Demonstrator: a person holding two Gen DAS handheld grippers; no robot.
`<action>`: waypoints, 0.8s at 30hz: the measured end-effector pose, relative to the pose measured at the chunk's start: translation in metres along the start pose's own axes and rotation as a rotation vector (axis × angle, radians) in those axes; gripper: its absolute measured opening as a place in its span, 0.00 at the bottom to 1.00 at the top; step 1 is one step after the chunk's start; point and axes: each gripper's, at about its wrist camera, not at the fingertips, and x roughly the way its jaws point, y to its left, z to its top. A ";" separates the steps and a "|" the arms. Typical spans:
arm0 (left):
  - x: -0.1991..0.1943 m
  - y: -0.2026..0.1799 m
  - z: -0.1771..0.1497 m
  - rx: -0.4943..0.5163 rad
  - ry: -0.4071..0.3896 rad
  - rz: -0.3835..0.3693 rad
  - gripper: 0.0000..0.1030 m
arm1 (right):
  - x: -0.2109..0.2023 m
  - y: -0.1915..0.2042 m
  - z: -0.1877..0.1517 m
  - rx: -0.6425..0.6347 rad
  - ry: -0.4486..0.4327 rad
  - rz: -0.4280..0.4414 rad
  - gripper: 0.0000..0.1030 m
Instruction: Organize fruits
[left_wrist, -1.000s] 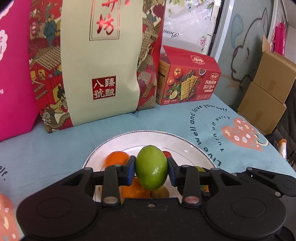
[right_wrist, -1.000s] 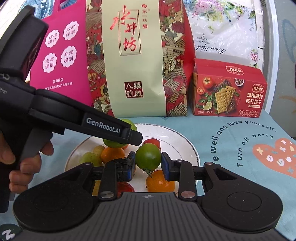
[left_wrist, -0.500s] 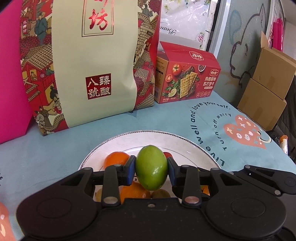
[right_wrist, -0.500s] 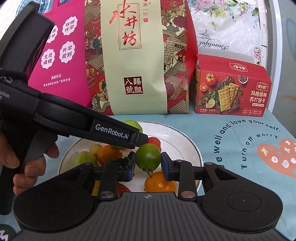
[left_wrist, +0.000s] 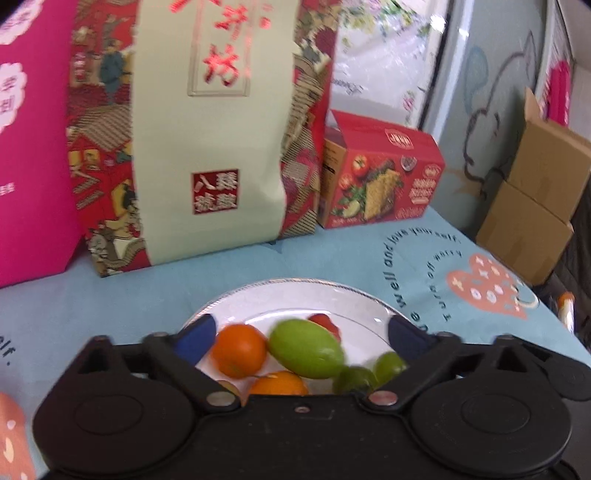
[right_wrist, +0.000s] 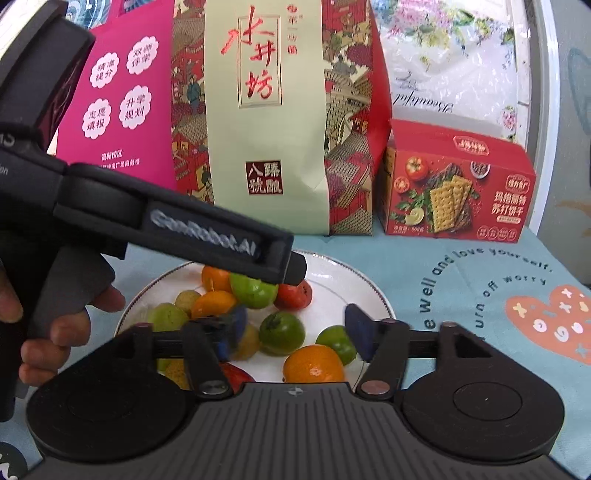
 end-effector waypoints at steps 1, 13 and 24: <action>-0.001 0.000 0.000 0.001 -0.002 0.008 1.00 | -0.001 0.000 0.000 0.000 0.000 0.000 1.00; -0.015 -0.002 -0.003 0.018 0.003 0.073 1.00 | -0.011 0.004 0.000 0.003 0.006 0.003 1.00; -0.079 -0.009 -0.020 0.012 -0.032 0.213 1.00 | -0.059 0.002 -0.006 0.037 0.007 -0.052 1.00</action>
